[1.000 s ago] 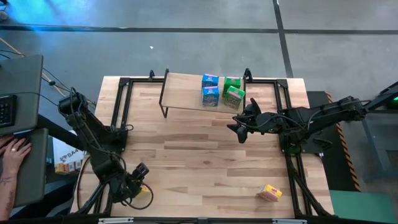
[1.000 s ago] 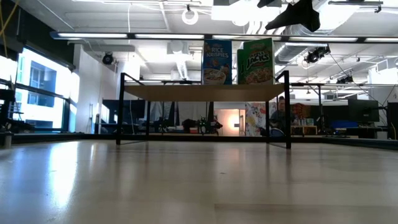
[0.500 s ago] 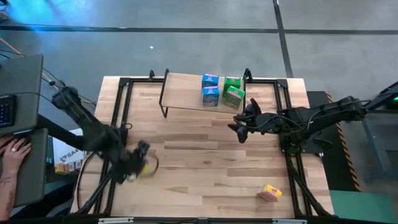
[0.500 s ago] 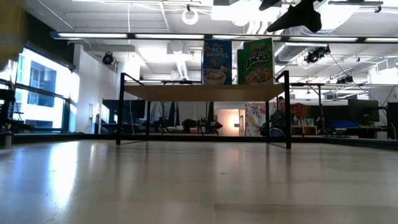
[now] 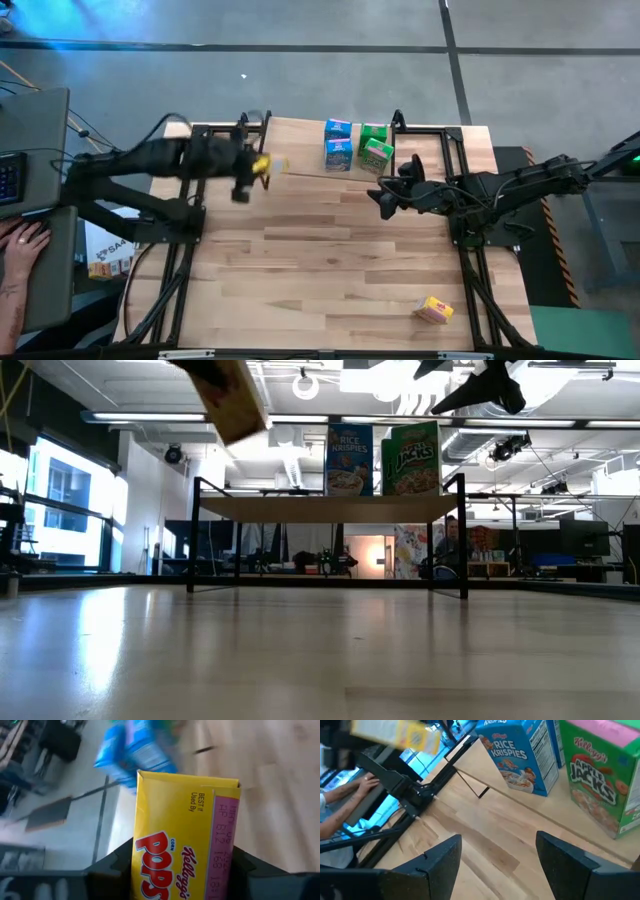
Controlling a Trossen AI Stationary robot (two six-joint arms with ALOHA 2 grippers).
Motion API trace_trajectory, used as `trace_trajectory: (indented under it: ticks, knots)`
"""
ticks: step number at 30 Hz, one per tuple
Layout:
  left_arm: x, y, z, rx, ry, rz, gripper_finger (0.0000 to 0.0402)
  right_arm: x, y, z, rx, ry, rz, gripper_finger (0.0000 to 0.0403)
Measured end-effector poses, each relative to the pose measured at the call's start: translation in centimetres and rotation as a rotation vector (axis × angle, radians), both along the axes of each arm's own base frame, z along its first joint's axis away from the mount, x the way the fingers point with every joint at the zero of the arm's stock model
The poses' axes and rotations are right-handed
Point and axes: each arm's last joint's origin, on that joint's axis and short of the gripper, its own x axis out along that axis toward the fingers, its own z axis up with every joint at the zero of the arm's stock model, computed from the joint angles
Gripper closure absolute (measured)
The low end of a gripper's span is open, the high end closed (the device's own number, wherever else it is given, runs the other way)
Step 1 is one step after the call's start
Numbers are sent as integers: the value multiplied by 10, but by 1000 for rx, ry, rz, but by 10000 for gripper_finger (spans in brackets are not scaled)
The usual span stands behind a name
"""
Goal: Stack cereal on shelf
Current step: Put the left yellow cereal box on the shelf
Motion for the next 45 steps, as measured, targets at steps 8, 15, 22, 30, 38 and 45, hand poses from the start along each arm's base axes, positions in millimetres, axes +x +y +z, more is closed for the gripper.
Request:
trace_trajectory:
  ticks: [8,15,22,30,38,45]
  knots:
    - [25,72,-19,-52,37,100,232,0,0,0,5,-3,-3,151]
    - [52,116,-20,-170,165,153,232,1,2,-1,52,9,71,151]
    - [72,145,-15,-261,242,151,232,0,2,-2,52,24,79,151]
    - [69,164,-22,-278,358,152,232,-2,3,-6,58,74,100,151]
    - [63,171,-21,-347,313,116,232,-3,2,-7,43,97,112,151]
    - [62,174,-28,-353,320,122,232,-3,2,-7,37,98,116,151]
